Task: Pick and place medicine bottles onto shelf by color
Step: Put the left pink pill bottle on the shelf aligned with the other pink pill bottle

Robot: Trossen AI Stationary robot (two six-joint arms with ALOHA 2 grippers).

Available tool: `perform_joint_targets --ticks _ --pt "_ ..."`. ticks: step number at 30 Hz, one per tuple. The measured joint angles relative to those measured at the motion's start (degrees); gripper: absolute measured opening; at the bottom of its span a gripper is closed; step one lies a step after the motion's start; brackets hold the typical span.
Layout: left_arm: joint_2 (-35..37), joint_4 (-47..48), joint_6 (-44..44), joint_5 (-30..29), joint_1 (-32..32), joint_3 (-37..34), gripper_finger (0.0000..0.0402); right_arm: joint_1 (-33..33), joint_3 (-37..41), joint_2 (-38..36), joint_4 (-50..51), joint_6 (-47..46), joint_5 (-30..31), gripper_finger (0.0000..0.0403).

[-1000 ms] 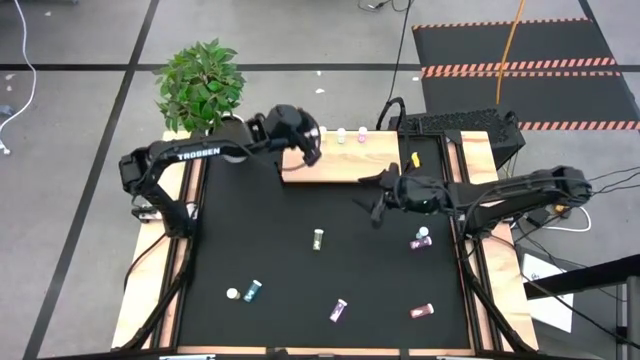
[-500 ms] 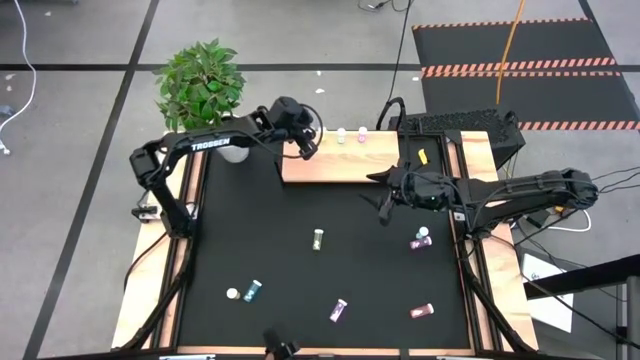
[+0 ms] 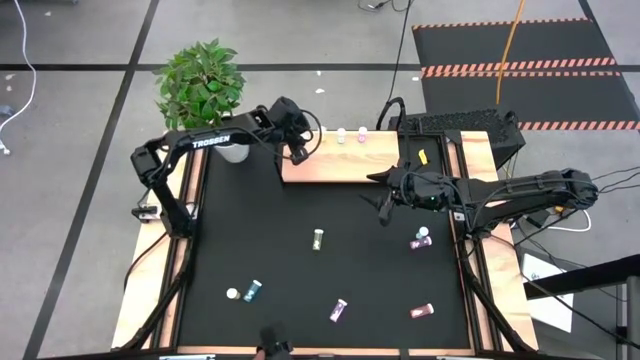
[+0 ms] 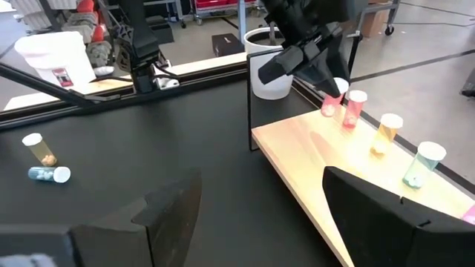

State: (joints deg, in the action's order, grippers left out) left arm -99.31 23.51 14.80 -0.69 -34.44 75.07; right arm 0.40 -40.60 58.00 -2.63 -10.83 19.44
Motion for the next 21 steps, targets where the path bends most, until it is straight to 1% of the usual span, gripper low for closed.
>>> perform_joint_targets --ticks 5,10,14,21 --pt "0.02 1.38 2.17 2.38 -0.81 0.0 0.0129 0.0 0.0 0.0 0.02 0.0 0.0 0.0274" --pt "0.0 1.38 4.3 2.54 -1.42 0.02 0.0129 0.0 0.0 0.0 0.02 0.0 0.05 0.0274" --pt "-1.63 0.7 4.67 2.69 -1.78 0.13 0.0129 -0.09 0.0 0.0 0.02 0.0 0.09 0.0274" --pt "-2.69 -2.56 4.99 2.78 -1.59 0.13 0.0129 -0.22 0.0 0.0 -0.02 0.04 0.13 0.0274"
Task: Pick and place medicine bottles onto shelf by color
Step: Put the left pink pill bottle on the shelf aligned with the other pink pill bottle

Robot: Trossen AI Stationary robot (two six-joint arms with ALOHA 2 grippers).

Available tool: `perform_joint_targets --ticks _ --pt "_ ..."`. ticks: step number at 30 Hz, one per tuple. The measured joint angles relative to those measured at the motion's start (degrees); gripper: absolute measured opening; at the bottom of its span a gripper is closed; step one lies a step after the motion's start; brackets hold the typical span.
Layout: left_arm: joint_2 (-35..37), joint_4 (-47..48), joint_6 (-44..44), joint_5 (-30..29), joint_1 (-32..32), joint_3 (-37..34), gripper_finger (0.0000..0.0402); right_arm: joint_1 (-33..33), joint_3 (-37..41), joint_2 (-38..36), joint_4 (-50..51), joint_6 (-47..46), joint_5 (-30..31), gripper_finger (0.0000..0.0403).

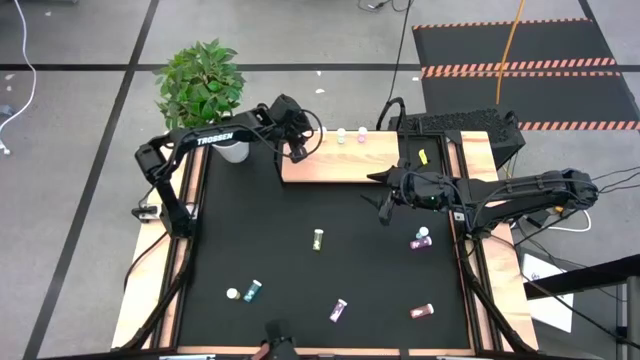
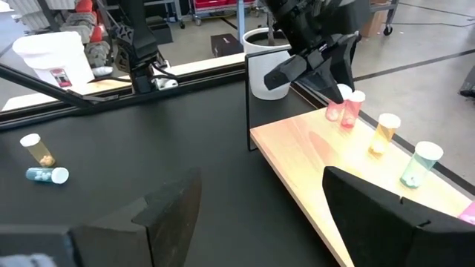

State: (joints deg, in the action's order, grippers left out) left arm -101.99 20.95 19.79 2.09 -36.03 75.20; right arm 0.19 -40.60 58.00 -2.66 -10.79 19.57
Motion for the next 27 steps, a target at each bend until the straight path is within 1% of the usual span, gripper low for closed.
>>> perform_joint_targets --ticks 8,11,13,15,21,27 --pt "-0.07 -0.48 -0.17 0.7 0.47 0.0 0.0129 -0.39 0.0 0.0 -0.04 0.59 0.09 0.0274" --pt "-0.05 -0.87 0.11 2.37 1.67 -0.18 0.0129 -0.39 0.0 0.0 -0.04 0.59 0.09 0.0274" --pt "-0.05 -1.03 2.07 4.9 2.44 -0.19 0.0129 -0.39 0.0 0.0 -0.04 0.91 0.07 0.0274" --pt "-0.02 -1.33 3.76 6.01 3.26 -0.09 0.0129 -0.39 0.0 0.0 -0.06 1.2 -0.02 0.0274" --pt "-0.38 -1.38 7.75 6.13 3.95 -0.01 0.0129 -0.61 0.0 0.0 -0.07 1.27 -0.09 0.0274" --pt "-1.5 -0.03 8.18 5.42 2.82 0.08 0.0129 -0.92 0.0 0.0 -0.07 1.8 -0.13 0.0274"
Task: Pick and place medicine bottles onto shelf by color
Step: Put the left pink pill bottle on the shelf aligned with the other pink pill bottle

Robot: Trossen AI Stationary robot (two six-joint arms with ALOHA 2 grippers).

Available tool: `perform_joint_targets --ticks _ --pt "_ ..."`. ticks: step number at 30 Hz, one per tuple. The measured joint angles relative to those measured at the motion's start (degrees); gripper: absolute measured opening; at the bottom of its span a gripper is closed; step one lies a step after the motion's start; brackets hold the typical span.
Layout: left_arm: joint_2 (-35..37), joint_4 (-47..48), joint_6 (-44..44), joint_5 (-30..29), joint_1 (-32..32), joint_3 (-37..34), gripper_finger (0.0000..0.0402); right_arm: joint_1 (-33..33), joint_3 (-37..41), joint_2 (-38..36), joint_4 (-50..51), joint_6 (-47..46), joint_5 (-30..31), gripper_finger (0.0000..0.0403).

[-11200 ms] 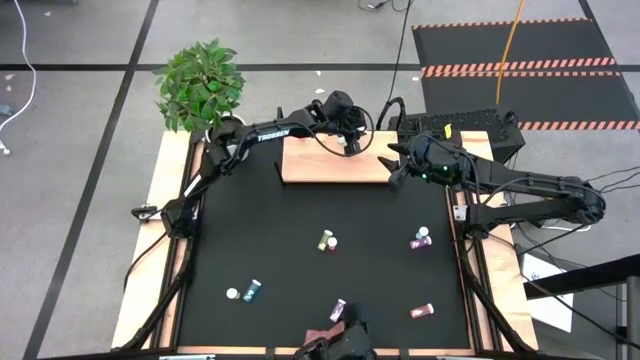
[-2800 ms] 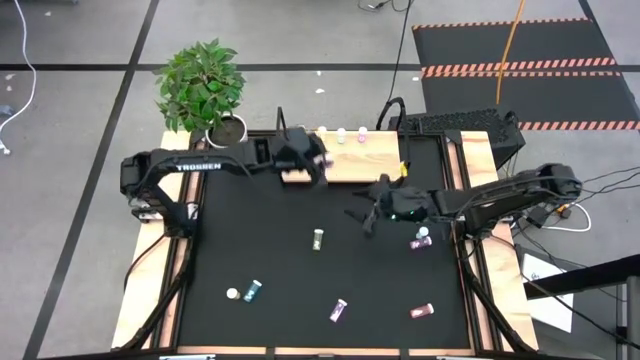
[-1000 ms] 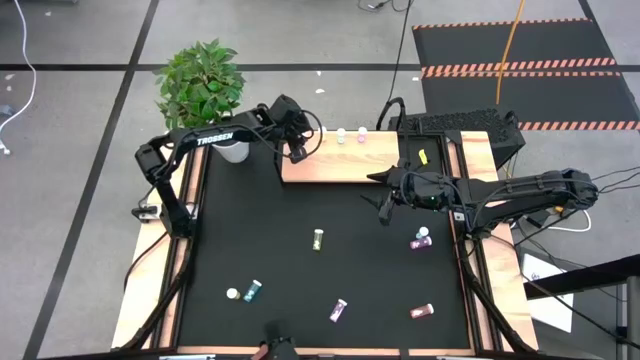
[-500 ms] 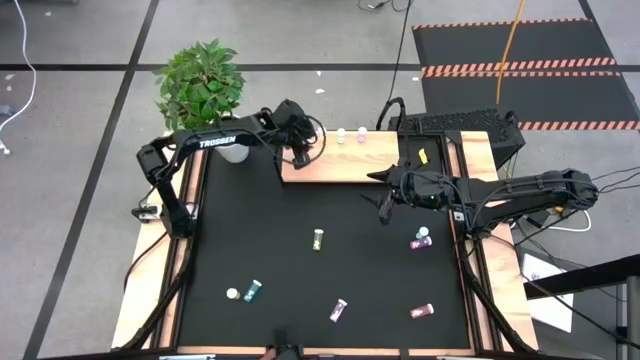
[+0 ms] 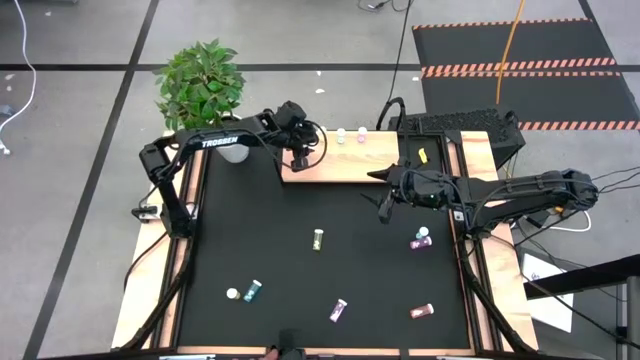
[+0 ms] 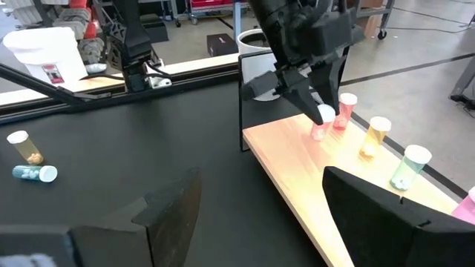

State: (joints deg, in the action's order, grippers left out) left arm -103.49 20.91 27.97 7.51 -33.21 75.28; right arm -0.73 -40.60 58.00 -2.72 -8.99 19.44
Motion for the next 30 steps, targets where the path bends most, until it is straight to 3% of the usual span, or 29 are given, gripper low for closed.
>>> perform_joint_targets --ticks 30 --pt "-0.16 0.01 -2.21 -0.57 -0.66 -0.06 0.0129 0.0 0.0 0.02 0.0 0.74 -0.04 0.0274"
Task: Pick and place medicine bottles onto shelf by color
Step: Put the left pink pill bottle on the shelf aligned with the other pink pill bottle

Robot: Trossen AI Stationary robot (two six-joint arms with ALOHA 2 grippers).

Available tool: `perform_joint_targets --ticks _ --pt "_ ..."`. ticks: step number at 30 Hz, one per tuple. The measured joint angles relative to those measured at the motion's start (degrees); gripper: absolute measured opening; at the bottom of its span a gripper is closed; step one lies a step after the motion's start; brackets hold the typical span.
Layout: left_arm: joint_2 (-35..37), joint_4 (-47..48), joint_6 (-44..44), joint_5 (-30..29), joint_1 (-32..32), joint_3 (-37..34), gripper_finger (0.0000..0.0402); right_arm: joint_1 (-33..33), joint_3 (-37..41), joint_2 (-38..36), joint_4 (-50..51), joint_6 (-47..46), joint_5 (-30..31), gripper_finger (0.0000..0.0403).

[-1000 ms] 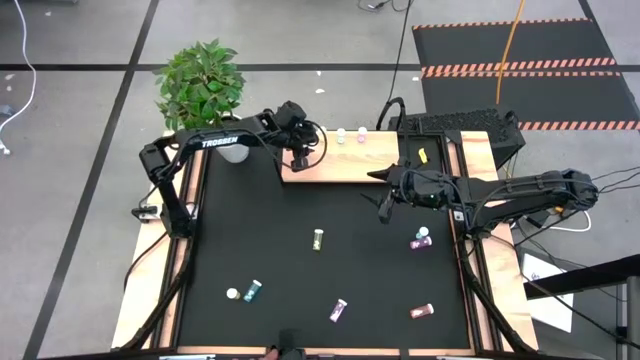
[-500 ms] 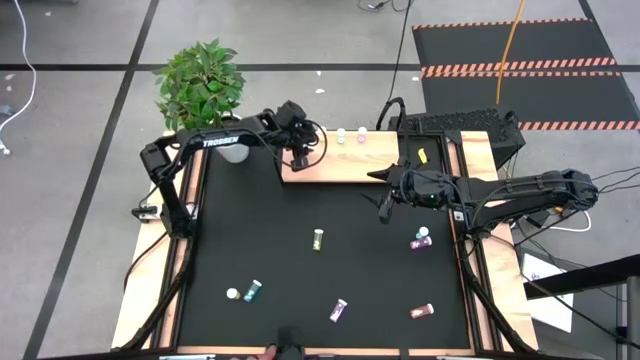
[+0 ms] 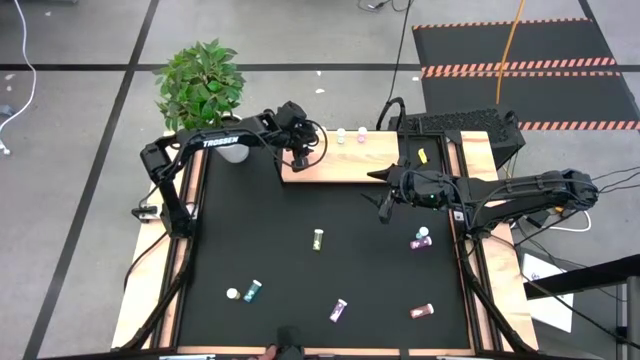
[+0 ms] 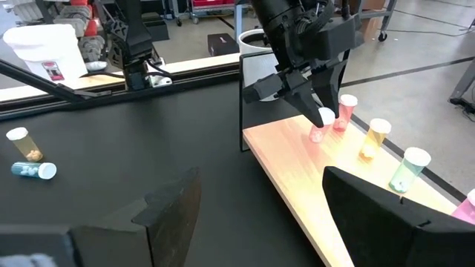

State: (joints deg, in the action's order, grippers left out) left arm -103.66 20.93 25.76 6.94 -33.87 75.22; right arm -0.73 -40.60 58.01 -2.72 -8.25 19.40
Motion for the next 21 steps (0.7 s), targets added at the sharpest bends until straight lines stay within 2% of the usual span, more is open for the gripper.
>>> perform_joint_targets --ticks 21 --pt "0.0 0.35 -1.46 0.0 0.02 0.02 0.0129 0.0 0.0 0.0 -0.02 -0.03 0.0 0.0274"
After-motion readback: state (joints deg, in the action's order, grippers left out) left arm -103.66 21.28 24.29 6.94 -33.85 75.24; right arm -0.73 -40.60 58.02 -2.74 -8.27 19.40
